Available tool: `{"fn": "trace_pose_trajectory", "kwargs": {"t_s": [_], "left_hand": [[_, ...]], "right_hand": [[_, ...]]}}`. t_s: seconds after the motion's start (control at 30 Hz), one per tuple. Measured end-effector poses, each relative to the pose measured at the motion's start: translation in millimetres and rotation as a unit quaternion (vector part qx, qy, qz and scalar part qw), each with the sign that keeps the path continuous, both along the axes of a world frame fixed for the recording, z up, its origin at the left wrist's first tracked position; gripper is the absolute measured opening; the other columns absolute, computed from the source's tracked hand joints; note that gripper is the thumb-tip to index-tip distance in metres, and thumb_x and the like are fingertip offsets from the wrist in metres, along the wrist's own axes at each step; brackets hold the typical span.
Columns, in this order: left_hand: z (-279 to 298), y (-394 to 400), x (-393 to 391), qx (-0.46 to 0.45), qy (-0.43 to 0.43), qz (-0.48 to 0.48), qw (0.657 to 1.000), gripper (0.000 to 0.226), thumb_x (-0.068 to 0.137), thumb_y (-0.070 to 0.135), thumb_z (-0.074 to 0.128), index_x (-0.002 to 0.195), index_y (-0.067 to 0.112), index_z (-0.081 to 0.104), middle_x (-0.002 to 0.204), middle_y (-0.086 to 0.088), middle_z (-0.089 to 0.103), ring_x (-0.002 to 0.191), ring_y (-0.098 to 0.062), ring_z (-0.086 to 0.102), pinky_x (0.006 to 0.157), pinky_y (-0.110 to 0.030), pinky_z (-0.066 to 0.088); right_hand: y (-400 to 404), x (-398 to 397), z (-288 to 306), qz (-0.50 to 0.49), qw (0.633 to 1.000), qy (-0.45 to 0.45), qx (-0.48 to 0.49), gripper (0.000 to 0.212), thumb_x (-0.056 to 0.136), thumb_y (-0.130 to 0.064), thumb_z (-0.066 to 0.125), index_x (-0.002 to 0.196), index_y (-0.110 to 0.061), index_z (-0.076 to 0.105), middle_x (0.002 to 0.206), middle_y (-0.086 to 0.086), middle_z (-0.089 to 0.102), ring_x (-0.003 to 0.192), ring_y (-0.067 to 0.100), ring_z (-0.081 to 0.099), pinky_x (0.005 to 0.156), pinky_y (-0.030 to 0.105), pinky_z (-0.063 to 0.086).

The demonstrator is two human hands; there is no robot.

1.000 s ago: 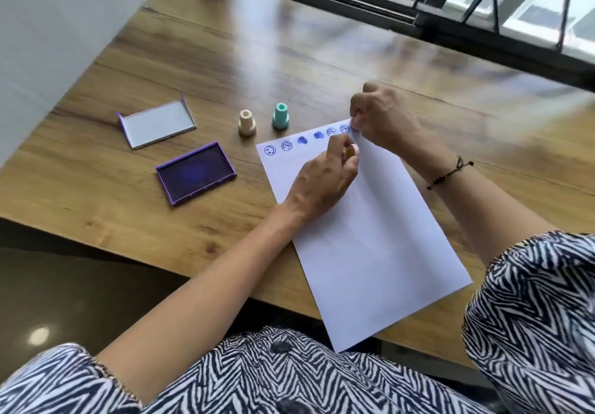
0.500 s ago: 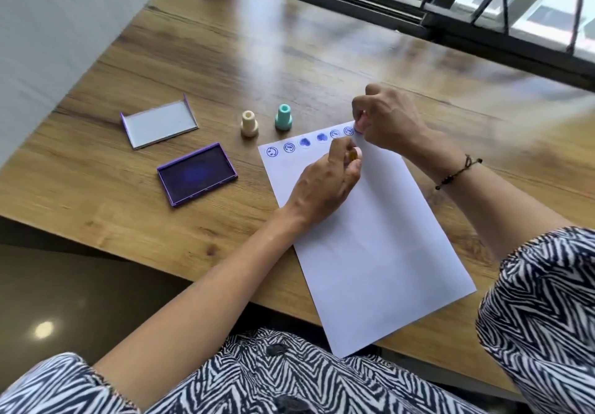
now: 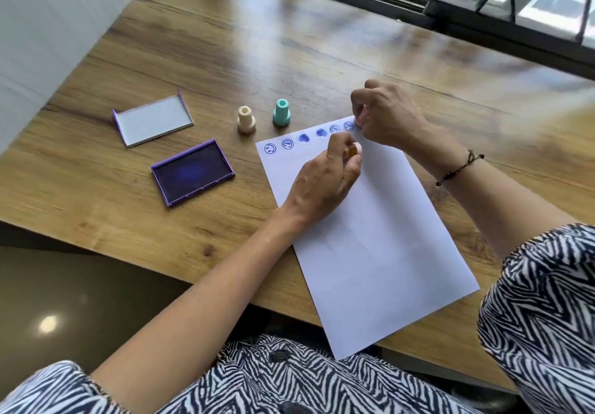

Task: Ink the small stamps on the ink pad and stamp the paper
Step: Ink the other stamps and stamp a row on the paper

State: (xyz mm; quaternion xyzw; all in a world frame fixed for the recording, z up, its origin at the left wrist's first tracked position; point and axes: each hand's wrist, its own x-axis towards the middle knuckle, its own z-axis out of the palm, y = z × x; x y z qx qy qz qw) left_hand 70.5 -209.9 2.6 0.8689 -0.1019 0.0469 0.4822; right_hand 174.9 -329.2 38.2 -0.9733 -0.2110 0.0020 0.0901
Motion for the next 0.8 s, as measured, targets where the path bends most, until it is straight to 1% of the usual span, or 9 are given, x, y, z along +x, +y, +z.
{"fn": "trace_pose_trajectory", "kwargs": {"t_s": [0.2, 0.3, 0.37, 0.47, 0.57, 0.63, 0.7, 0.73, 0.8], "left_hand": [[3, -1, -2, 0.01, -0.005, -0.006, 1.0, 0.024, 0.094, 0.022, 0.039, 0.109, 0.003, 0.04, 0.095, -0.016, 0.067, 0.079, -0.042, 0.062, 0.067, -0.047, 0.049], [3, -1, -2, 0.017, -0.006, -0.007, 1.0, 0.024, 0.094, 0.023, 0.038, 0.109, 0.004, 0.04, 0.096, -0.018, 0.066, 0.079, -0.044, 0.062, 0.068, -0.047, 0.049], [2, -1, -1, 0.022, -0.009, -0.005, 1.0, 0.024, 0.094, 0.024, 0.038, 0.109, 0.005, 0.039, 0.095, -0.017, 0.066, 0.078, -0.043, 0.062, 0.067, -0.044, 0.047], [-1, -2, 0, 0.025, -0.019, -0.003, 1.0, 0.023, 0.094, 0.025, 0.038, 0.108, 0.006, 0.04, 0.091, -0.015, 0.065, 0.076, -0.042, 0.061, 0.063, -0.039, 0.043], [-3, -1, 0, 0.021, -0.025, -0.004, 0.999, 0.023, 0.094, 0.025, 0.037, 0.107, 0.007, 0.04, 0.089, -0.014, 0.064, 0.074, -0.041, 0.061, 0.062, -0.036, 0.039], [-4, -2, 0, 0.021, -0.026, -0.007, 0.999, 0.022, 0.094, 0.025, 0.037, 0.107, 0.007, 0.039, 0.088, -0.014, 0.064, 0.074, -0.041, 0.061, 0.062, -0.036, 0.039], [-4, -2, 0, 0.022, -0.031, -0.007, 0.999, 0.022, 0.094, 0.025, 0.037, 0.107, 0.007, 0.04, 0.088, -0.015, 0.065, 0.074, -0.041, 0.061, 0.062, -0.037, 0.04], [-4, -2, 0, 0.022, -0.032, -0.006, 0.999, 0.022, 0.094, 0.024, 0.037, 0.108, 0.007, 0.04, 0.088, -0.016, 0.065, 0.074, -0.041, 0.061, 0.062, -0.036, 0.039], [-4, -2, 0, 0.021, -0.033, -0.003, 0.999, 0.023, 0.094, 0.024, 0.037, 0.108, 0.006, 0.04, 0.087, -0.016, 0.065, 0.074, -0.041, 0.061, 0.061, -0.035, 0.039]], "right_hand": [[3, -3, 10, -0.02, 0.999, 0.048, -0.003, 0.019, 0.078, 0.0, 0.05, 0.085, -0.005, 0.067, 0.099, 0.021, 0.06, 0.091, 0.037, 0.056, 0.063, 0.033, 0.035], [-7, -8, 18, -0.066, 0.993, 0.054, 0.081, 0.023, 0.075, 0.002, 0.048, 0.086, -0.004, 0.067, 0.099, 0.021, 0.066, 0.091, 0.036, 0.059, 0.072, 0.035, 0.046], [-17, -14, 24, -0.105, 0.98, 0.037, 0.163, 0.024, 0.071, 0.003, 0.046, 0.081, -0.005, 0.066, 0.09, 0.018, 0.071, 0.079, 0.031, 0.063, 0.062, 0.025, 0.046], [-29, -26, 31, -0.134, 0.964, 0.038, 0.227, 0.017, 0.073, 0.0, 0.053, 0.078, -0.01, 0.066, 0.073, 0.011, 0.067, 0.059, 0.016, 0.055, 0.044, 0.005, 0.033], [-34, -33, 32, -0.143, 0.957, 0.039, 0.248, 0.015, 0.074, 0.0, 0.057, 0.078, -0.011, 0.066, 0.067, 0.005, 0.063, 0.048, -0.003, 0.052, 0.042, 0.002, 0.033], [-36, -36, 30, -0.144, 0.958, 0.037, 0.247, 0.012, 0.074, -0.002, 0.06, 0.079, -0.012, 0.067, 0.069, 0.004, 0.063, 0.053, 0.0, 0.052, 0.045, 0.004, 0.034], [-37, -37, 28, -0.145, 0.957, 0.04, 0.248, 0.01, 0.074, -0.006, 0.064, 0.079, -0.014, 0.066, 0.071, 0.005, 0.064, 0.061, 0.012, 0.053, 0.053, 0.015, 0.039], [-38, -36, 27, -0.146, 0.956, 0.042, 0.251, 0.01, 0.074, -0.007, 0.065, 0.079, -0.015, 0.066, 0.071, 0.005, 0.064, 0.062, 0.013, 0.052, 0.055, 0.018, 0.04], [-39, -36, 26, -0.142, 0.956, 0.045, 0.253, 0.011, 0.073, -0.008, 0.067, 0.077, -0.019, 0.065, 0.065, 0.0, 0.062, 0.058, 0.009, 0.05, 0.053, 0.014, 0.039]]}}
